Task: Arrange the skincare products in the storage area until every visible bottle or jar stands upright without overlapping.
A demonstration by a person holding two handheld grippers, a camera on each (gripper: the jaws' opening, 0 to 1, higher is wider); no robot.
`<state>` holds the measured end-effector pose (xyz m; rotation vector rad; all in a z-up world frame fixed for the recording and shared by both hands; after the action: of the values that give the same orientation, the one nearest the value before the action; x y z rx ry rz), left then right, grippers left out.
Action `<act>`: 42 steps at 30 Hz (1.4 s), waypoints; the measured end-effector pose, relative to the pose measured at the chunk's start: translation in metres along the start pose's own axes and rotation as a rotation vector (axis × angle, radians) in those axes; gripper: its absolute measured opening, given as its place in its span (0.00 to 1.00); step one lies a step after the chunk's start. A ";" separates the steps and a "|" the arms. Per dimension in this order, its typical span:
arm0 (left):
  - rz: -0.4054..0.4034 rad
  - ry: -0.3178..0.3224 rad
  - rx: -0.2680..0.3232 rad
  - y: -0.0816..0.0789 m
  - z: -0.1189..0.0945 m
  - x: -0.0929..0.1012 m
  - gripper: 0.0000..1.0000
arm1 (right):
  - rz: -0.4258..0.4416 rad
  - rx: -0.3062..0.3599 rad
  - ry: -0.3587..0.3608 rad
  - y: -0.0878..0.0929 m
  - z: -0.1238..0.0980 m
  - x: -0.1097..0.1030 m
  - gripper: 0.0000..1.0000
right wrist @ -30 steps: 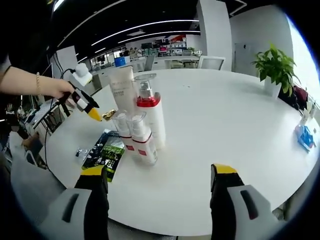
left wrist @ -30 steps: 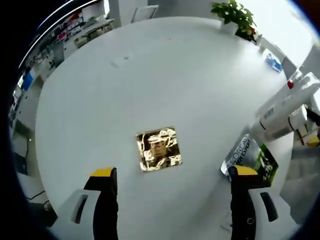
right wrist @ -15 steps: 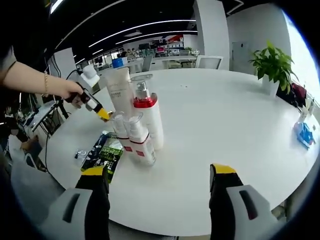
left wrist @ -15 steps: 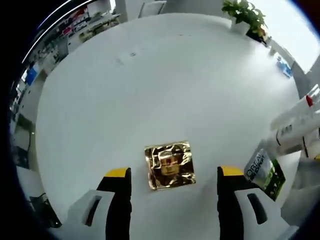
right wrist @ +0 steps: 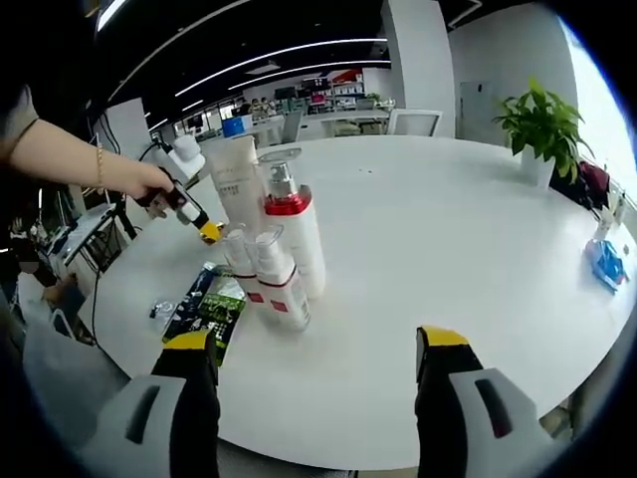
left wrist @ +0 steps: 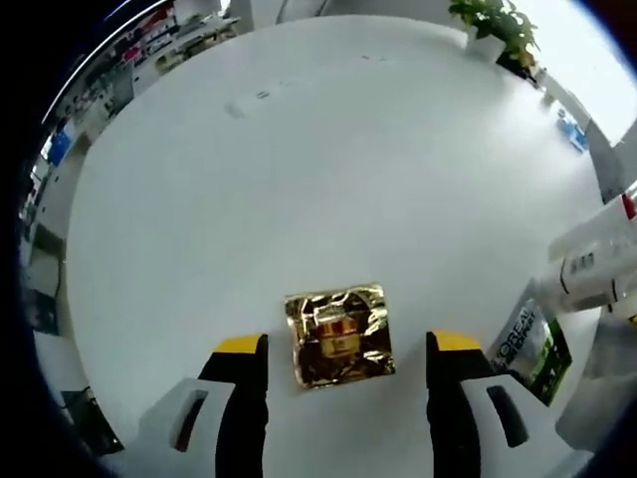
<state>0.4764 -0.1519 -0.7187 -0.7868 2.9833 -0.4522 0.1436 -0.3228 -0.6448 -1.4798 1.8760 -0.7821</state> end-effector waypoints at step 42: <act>-0.061 -0.020 0.044 0.011 -0.019 0.006 0.34 | 0.002 0.012 0.000 -0.002 0.000 0.000 0.82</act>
<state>0.4642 -0.1404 -0.7036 -0.8748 2.9274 -0.5067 0.1450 -0.3233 -0.6432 -1.4706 1.8687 -0.7911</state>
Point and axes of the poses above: the point that each gripper's makers call its tool centre point, and the gripper's own axes: z roughly forward along the fingers, x roughly to its right, y roughly out of its underside, the point moved 3 cm from there along -z, roughly backward along the fingers, and after that the axes turned 4 degrees about -x, right-handed, at the moved point
